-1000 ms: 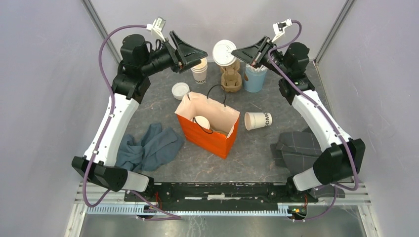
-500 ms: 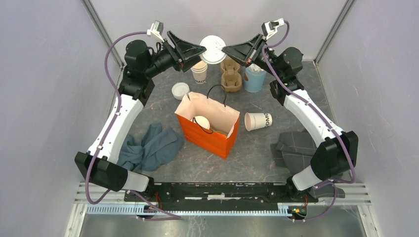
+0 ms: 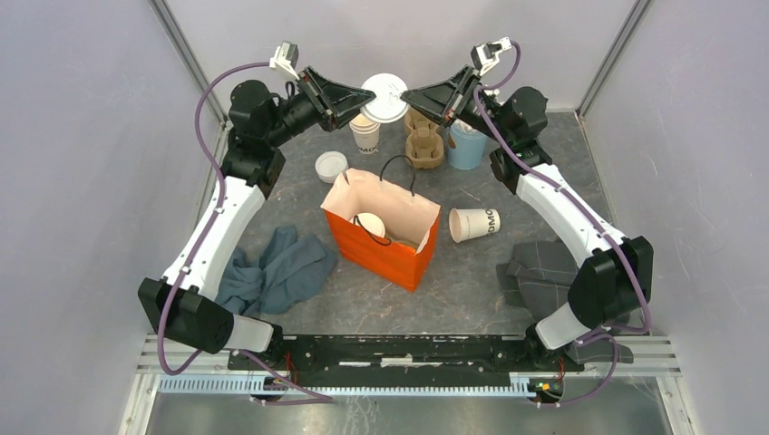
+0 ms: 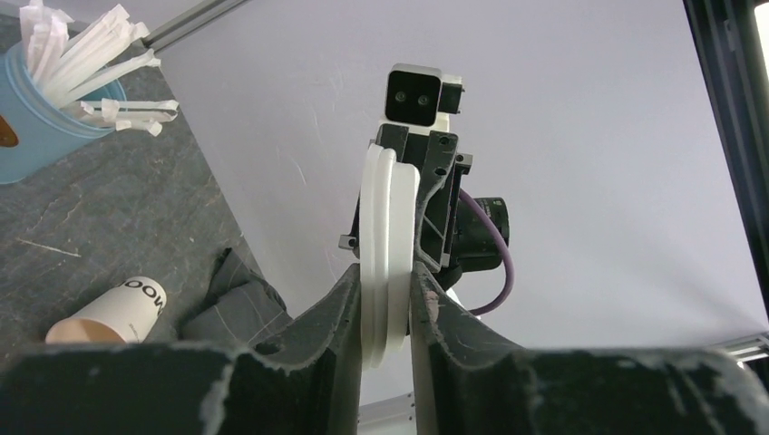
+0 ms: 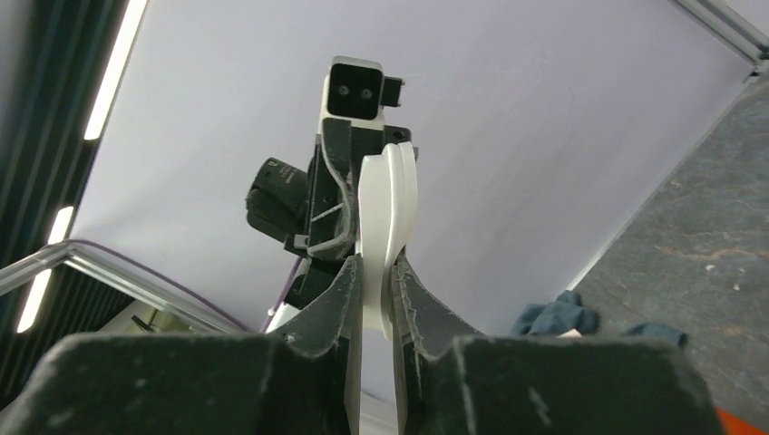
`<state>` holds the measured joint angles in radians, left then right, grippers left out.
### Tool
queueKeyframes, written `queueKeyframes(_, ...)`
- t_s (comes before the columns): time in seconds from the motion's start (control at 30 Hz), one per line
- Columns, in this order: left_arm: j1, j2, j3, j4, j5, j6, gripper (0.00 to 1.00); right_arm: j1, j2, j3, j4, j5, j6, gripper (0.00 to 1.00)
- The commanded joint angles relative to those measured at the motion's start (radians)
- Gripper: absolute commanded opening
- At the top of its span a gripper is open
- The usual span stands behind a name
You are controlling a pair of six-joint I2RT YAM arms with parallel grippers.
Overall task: Pack the takeout coffee
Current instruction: Pick up the cup lid from the coffee cup, then move the takeout bag to the center of the board.
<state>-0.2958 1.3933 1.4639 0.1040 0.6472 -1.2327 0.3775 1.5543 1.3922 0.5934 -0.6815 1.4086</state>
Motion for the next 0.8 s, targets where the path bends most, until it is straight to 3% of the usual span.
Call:
queueKeyframes(0.0,0.02,-0.045,-0.014,0.023,-0.007,-0.021,0.26,-0.011,-0.03,0.011,-0.109,-0.035,-0.112,0.2)
queueKeyframes(0.13,0.042,-0.06,-0.018,0.008,-0.011,-0.02,0.22,-0.068,-0.072,0.008,-0.334,-0.045,-0.299,0.43)
queueKeyframes(0.23,0.063,-0.074,-0.018,-0.015,-0.009,-0.006,0.22,-0.156,-0.122,0.023,-0.678,-0.008,-0.548,0.61)
queueKeyframes(0.37,0.093,-0.091,-0.021,-0.042,0.004,0.006,0.22,-0.216,-0.14,0.039,-1.215,0.124,-1.002,0.69)
queueKeyframes(0.43,0.113,-0.099,-0.016,-0.052,0.02,0.01,0.23,-0.21,-0.159,-0.043,-1.385,0.2,-1.169,0.71)
queueKeyframes(0.57,0.127,-0.101,0.021,-0.097,0.042,0.036,0.23,-0.175,-0.27,-0.322,-1.43,0.216,-1.241,0.71)
queueKeyframes(0.77,0.13,-0.103,0.062,-0.167,0.063,0.069,0.24,0.038,-0.357,-0.654,-1.125,0.148,-0.948,0.69)
